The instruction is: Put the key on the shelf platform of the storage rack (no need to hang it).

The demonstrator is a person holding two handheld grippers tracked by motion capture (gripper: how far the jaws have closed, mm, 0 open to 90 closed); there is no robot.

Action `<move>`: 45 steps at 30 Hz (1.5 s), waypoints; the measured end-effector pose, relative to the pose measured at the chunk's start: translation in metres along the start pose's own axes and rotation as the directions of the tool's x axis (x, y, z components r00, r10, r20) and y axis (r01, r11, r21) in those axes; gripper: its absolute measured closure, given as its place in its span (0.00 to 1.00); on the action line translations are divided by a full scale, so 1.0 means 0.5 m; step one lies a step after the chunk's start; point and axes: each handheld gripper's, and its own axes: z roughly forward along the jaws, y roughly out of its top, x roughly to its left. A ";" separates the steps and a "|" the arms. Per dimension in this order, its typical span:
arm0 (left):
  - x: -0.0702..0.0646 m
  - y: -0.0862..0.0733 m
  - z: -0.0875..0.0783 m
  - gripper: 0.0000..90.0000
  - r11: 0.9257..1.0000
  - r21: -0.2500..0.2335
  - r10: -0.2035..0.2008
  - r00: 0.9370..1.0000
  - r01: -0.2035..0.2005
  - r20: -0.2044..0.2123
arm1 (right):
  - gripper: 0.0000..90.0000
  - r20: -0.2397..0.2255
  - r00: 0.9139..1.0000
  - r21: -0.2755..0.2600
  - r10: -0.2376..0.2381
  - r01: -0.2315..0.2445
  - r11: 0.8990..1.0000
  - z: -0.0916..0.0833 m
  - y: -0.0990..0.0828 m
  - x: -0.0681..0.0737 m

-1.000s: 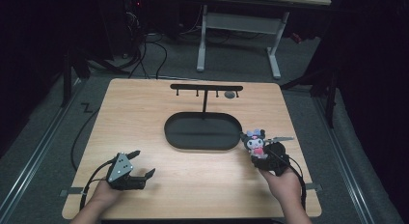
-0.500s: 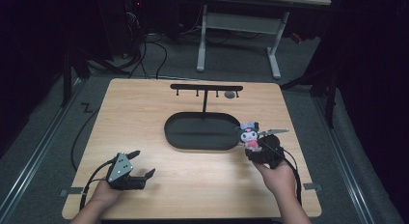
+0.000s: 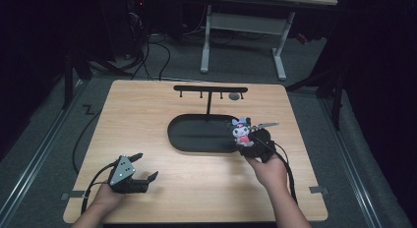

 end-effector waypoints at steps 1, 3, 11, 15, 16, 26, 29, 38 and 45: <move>0.000 0.000 0.000 0.17 1.000 0.001 0.000 1.000 0.000 0.000 | 0.55 -0.002 1.000 -0.001 -0.002 0.002 1.000 0.004 0.003 0.002; 0.000 0.000 0.000 0.17 1.000 0.000 0.000 1.000 0.000 -0.001 | 0.55 -0.008 1.000 0.002 -0.004 0.004 1.000 0.012 0.009 0.008; 0.001 -0.001 -0.001 0.17 1.000 -0.004 -0.003 1.000 0.003 -0.001 | 0.55 -0.018 1.000 0.013 -0.012 0.012 1.000 0.038 0.025 0.021; 0.001 -0.001 -0.001 0.17 1.000 -0.005 -0.004 1.000 0.004 0.000 | 0.55 -0.021 1.000 0.013 -0.013 0.013 1.000 0.045 0.033 0.026; 0.001 -0.001 -0.001 0.17 1.000 -0.005 -0.004 1.000 0.004 -0.001 | 0.55 -0.021 1.000 0.013 -0.013 0.013 1.000 0.047 0.036 0.028; 0.001 -0.001 -0.001 0.17 1.000 -0.007 -0.006 1.000 0.006 -0.002 | 0.55 -0.024 1.000 0.014 -0.011 0.012 1.000 0.068 0.060 0.035; 0.001 -0.001 -0.001 0.17 1.000 -0.007 -0.005 1.000 0.005 -0.001 | 0.55 -0.018 1.000 0.018 -0.015 0.015 1.000 0.075 0.068 0.036; 0.002 -0.001 -0.002 0.17 1.000 -0.007 -0.007 1.000 0.007 -0.001 | 0.55 -0.006 1.000 0.017 -0.004 0.004 1.000 0.089 0.087 0.035; 0.001 -0.001 -0.002 0.17 1.000 -0.009 -0.007 1.000 0.007 -0.001 | 0.55 -0.005 1.000 0.021 0.020 -0.020 1.000 0.109 0.094 0.025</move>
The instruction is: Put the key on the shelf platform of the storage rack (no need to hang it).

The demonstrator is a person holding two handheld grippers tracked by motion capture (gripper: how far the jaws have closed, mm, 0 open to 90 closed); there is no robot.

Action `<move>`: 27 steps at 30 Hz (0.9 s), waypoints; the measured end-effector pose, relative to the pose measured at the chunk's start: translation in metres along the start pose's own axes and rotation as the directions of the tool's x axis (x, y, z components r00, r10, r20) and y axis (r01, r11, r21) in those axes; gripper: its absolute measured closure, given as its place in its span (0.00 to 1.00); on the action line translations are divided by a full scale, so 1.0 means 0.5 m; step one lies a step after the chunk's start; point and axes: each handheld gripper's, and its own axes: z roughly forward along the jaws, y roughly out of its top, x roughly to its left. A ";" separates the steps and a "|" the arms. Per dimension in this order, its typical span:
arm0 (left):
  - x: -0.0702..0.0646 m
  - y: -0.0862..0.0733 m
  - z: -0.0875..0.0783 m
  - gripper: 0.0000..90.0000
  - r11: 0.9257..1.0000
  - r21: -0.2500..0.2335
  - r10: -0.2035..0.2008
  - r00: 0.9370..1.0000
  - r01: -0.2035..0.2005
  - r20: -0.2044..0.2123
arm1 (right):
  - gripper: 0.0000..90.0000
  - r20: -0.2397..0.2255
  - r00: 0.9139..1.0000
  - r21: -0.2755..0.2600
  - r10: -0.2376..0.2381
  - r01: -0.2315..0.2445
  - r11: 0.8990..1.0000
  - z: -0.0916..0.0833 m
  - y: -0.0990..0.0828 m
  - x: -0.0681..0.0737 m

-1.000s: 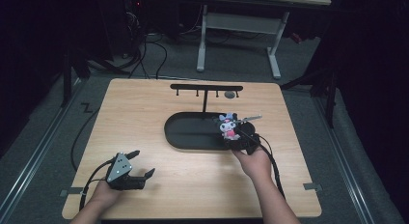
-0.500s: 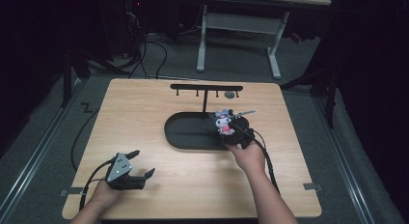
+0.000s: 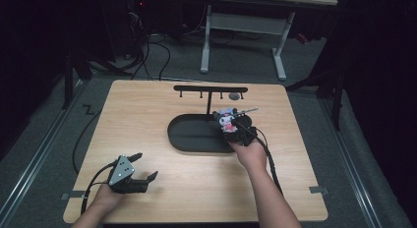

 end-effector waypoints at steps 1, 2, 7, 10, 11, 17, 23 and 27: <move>0.000 0.000 0.000 0.17 1.000 0.000 0.000 1.000 0.000 0.000 | 0.55 0.000 1.000 0.000 0.000 0.000 1.000 0.000 0.000 0.000; 0.000 0.000 0.000 0.17 1.000 -0.001 -0.001 1.000 0.001 0.000 | 0.55 -0.001 1.000 0.000 0.000 0.000 1.000 0.003 0.001 -0.001; 0.000 0.000 -0.001 0.17 1.000 -0.001 -0.002 1.000 0.002 0.000 | 0.55 0.005 1.000 0.004 0.008 -0.008 1.000 0.016 0.003 -0.003; 0.000 0.000 -0.001 0.17 1.000 -0.001 -0.001 1.000 0.001 0.001 | 0.55 0.007 1.000 0.007 0.013 -0.013 1.000 0.022 0.005 -0.003; 0.000 0.000 -0.001 0.17 1.000 -0.002 -0.002 1.000 0.002 0.000 | 0.55 0.005 1.000 0.008 0.015 -0.015 1.000 0.024 0.006 -0.003; 0.000 -0.001 -0.001 0.17 1.000 -0.004 -0.004 1.000 0.004 0.001 | 0.55 0.010 1.000 0.019 0.005 -0.005 1.000 0.036 0.007 0.004; 0.000 -0.001 -0.001 0.17 1.000 -0.006 -0.003 1.000 0.003 0.000 | 0.55 0.014 1.000 0.040 -0.009 0.008 0.999 0.038 -0.003 0.013; 0.000 0.000 -0.001 0.17 1.000 -0.003 0.000 1.000 0.000 0.000 | 0.55 0.006 1.000 0.047 -0.005 0.005 0.999 0.032 -0.018 0.018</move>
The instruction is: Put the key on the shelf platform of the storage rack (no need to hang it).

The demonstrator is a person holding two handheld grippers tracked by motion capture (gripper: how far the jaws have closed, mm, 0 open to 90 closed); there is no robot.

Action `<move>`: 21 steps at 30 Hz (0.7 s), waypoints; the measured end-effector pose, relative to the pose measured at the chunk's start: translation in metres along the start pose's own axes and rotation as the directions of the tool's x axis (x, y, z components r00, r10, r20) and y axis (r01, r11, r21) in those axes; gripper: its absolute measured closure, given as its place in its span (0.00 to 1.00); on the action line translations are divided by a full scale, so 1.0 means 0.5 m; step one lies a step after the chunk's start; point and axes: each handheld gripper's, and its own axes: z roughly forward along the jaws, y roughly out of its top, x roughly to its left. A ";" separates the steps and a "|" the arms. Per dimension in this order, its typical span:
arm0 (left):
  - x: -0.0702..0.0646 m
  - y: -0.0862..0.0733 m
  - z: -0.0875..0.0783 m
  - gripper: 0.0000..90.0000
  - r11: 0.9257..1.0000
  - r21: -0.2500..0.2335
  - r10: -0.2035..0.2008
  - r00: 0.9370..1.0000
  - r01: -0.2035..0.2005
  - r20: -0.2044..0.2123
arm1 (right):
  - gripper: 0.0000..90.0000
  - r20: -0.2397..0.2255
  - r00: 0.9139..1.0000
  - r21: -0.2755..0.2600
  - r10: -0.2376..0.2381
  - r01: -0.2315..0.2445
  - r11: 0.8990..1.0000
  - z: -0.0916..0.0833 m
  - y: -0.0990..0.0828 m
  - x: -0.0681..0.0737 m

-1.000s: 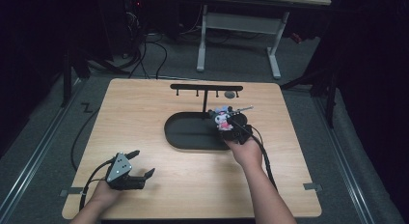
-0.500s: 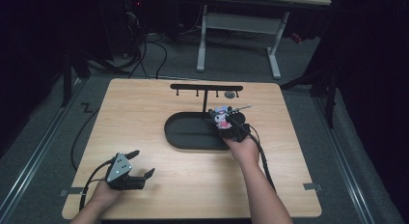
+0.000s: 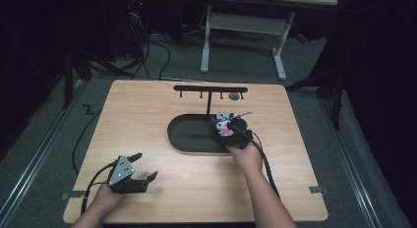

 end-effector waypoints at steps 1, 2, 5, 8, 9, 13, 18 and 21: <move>0.000 0.000 0.000 0.17 1.000 0.001 0.001 1.000 -0.001 0.000 | 0.55 0.001 1.000 0.007 -0.002 0.002 1.000 -0.001 -0.006 0.000; 0.000 0.000 0.000 0.17 1.000 0.001 0.001 1.000 -0.001 0.000 | 0.55 -0.001 1.000 0.009 0.001 -0.001 1.000 -0.002 -0.010 -0.001; 0.000 0.000 0.000 0.17 1.000 0.003 0.002 1.000 -0.002 0.000 | 0.55 -0.001 1.000 0.014 0.009 -0.009 1.000 -0.003 -0.020 -0.004; 0.000 0.000 0.000 0.17 1.000 0.005 0.002 1.000 -0.002 0.000 | 0.55 -0.011 1.000 0.029 0.010 -0.010 1.000 0.002 -0.025 -0.004; -0.001 0.000 0.000 0.17 1.000 0.004 0.002 1.000 -0.002 -0.001 | 0.55 -0.012 1.000 0.028 0.007 -0.007 1.000 0.004 -0.026 -0.004; 0.000 0.000 0.000 0.17 1.000 0.003 0.001 1.000 -0.001 0.000 | 0.54 -0.016 1.000 0.034 0.012 -0.012 0.999 0.015 -0.024 0.000; 0.000 0.000 0.000 0.17 1.000 0.000 0.000 1.000 0.000 0.001 | 0.53 -0.007 1.000 0.039 0.008 -0.008 0.999 0.025 -0.020 0.004; 0.000 0.000 0.000 0.17 1.000 0.000 0.000 1.000 0.000 0.001 | 0.51 -0.010 1.000 0.036 0.003 -0.002 0.999 0.029 -0.019 0.008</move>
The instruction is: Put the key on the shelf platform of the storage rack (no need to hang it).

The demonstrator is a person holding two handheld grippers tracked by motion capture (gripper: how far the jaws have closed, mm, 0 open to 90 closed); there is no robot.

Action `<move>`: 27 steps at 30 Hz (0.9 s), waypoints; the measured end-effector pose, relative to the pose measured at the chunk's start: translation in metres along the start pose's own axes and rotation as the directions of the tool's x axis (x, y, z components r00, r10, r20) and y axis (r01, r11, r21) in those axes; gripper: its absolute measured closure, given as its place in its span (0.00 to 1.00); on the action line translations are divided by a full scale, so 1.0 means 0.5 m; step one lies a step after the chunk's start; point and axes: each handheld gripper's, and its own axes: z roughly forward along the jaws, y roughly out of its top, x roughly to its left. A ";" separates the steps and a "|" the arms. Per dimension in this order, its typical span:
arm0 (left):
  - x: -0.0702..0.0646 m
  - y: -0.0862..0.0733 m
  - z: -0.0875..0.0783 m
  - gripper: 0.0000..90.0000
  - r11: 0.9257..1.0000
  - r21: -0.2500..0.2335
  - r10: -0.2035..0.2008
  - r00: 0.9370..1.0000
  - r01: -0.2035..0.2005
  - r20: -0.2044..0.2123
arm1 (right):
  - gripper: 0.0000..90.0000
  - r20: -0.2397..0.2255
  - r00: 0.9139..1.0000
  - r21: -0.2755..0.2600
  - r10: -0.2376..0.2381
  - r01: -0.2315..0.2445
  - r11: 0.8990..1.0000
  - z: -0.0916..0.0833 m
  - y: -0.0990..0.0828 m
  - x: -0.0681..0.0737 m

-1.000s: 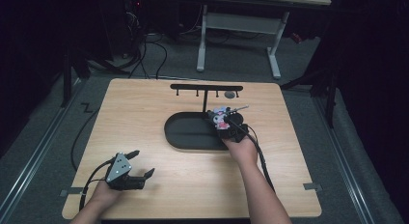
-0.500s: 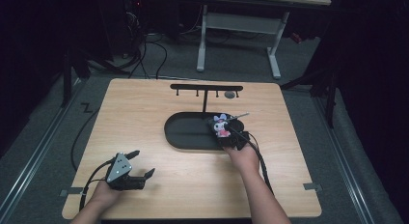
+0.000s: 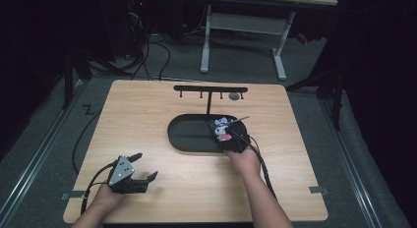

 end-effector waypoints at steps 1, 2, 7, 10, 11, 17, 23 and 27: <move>0.000 0.000 0.000 0.17 1.000 0.000 0.000 1.000 0.000 0.000 | 0.50 0.000 1.000 -0.008 -0.003 0.003 1.000 0.002 0.000 0.002; 0.000 0.000 0.000 0.17 1.000 0.000 0.000 1.000 0.000 0.000 | 0.48 0.002 1.000 -0.011 -0.008 0.008 1.000 0.002 0.000 0.005; 0.000 0.000 0.000 0.17 1.000 0.002 0.001 1.000 -0.001 0.000 | 0.35 0.010 1.000 -0.036 -0.008 0.008 0.999 -0.001 0.001 0.008; -0.001 0.000 0.000 0.17 1.000 0.003 0.003 1.000 -0.003 0.000 | 0.32 0.007 1.000 -0.039 -0.001 0.001 0.999 -0.007 0.001 0.007; -0.001 0.000 0.000 0.17 1.000 0.003 0.003 1.000 -0.003 0.000 | 0.32 0.007 1.000 -0.038 -0.003 0.003 0.999 -0.008 0.000 0.006; -0.001 0.000 0.000 0.17 1.000 0.003 0.001 1.000 -0.001 -0.002 | 0.29 0.008 1.000 -0.050 -0.004 0.004 0.999 -0.020 0.000 0.002; 0.000 0.000 0.001 0.17 1.000 0.002 0.000 1.000 0.000 -0.001 | 0.28 0.015 1.000 -0.053 -0.012 0.013 0.999 -0.033 -0.001 -0.002; 0.000 0.000 0.001 0.17 1.000 0.003 0.000 1.000 0.000 -0.001 | 0.26 0.016 1.000 -0.058 -0.022 0.023 0.998 -0.041 -0.004 -0.004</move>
